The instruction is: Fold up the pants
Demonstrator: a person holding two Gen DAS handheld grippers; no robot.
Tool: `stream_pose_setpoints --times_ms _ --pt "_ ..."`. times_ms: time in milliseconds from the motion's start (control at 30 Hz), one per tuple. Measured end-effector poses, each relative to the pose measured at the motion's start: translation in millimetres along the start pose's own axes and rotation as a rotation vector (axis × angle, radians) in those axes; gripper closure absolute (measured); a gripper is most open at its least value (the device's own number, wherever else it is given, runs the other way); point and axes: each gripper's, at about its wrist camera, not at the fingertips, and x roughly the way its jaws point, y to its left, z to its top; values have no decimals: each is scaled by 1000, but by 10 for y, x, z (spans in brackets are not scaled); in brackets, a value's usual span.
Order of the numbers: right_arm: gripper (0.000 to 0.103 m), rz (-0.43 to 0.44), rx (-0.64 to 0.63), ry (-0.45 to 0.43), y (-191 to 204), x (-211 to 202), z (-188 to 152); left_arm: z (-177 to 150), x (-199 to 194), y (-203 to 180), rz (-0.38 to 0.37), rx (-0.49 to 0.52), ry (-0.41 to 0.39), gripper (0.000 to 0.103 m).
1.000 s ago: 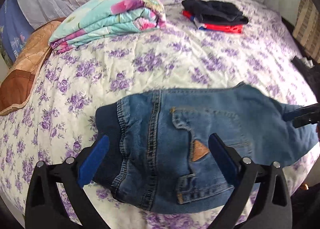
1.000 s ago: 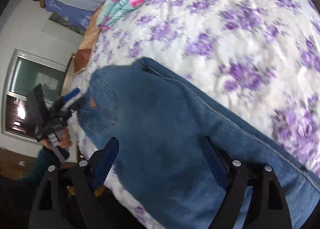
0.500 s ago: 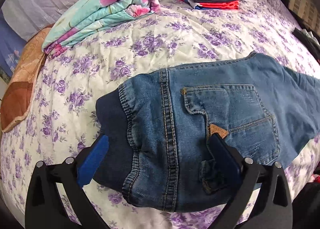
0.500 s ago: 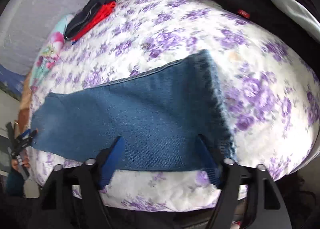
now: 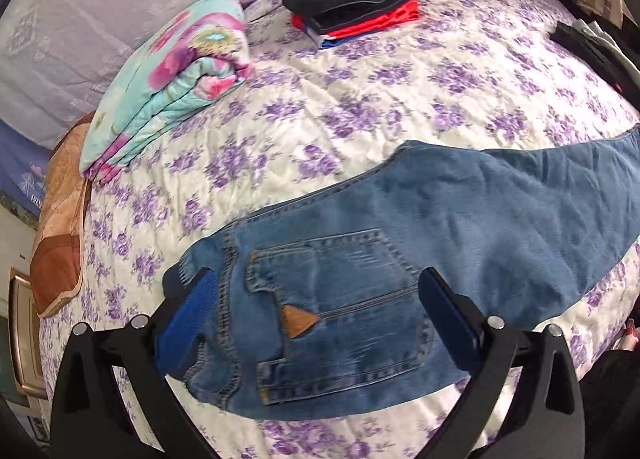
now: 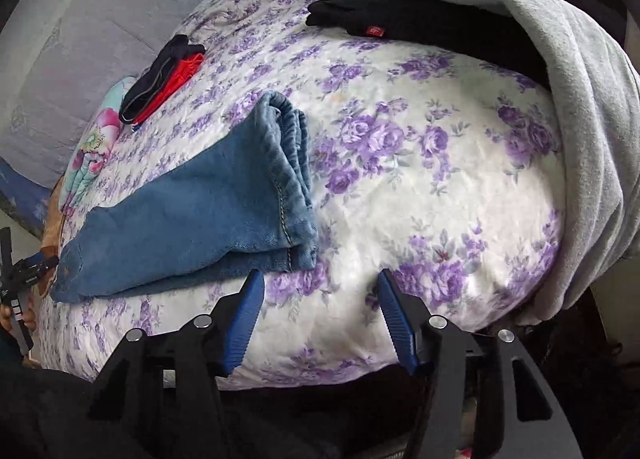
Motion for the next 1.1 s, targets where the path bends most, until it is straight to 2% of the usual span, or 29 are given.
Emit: stream_pose_setpoints --times_ms 67,133,167,267,367,433,467,500,533,567,600,667,700,767,933,1033,1100 --pt "50 55 10 -29 -27 12 48 113 -13 -229 -25 36 -7 5" --pt "71 78 -16 -18 -14 87 95 201 -28 -425 -44 60 -15 5" --pt "78 98 -35 5 5 137 108 244 -33 -531 -57 69 -18 5" --pt "81 91 -85 54 20 175 155 327 -32 -797 -89 88 -23 5" --pt "101 122 -142 92 -40 31 301 354 -47 -1011 -115 107 -26 5" --pt "103 6 -211 83 -116 -115 434 346 -45 -1107 -124 119 -28 5" --pt "103 -18 -194 73 -228 -178 520 333 -26 -1148 -129 123 -22 5" --pt "103 -28 -168 65 -336 -216 580 320 -1 -1176 -132 123 -11 5" --pt "103 9 -140 72 -402 -242 611 300 32 -1211 -128 124 3 5" --pt "102 81 -113 76 -426 -256 595 279 54 -1221 -126 122 12 5" --pt "96 132 -82 70 -420 -277 558 261 59 -1223 -130 116 16 5" --pt "56 236 33 67 -428 -259 423 245 43 -1210 -134 103 17 5" --pt "32 274 104 56 -422 -237 336 243 31 -1202 -131 96 15 5" --pt "33 371 188 46 -331 -142 132 253 11 -1176 -126 75 13 5" --pt "33 466 310 -3 -100 94 -163 318 -25 -1080 -132 12 17 5" --pt "33 495 360 -3 -8 191 -210 316 -37 -1040 -144 -1 10 5" --pt "34 474 406 -9 8 270 -215 308 -36 -1036 -147 2 10 5"
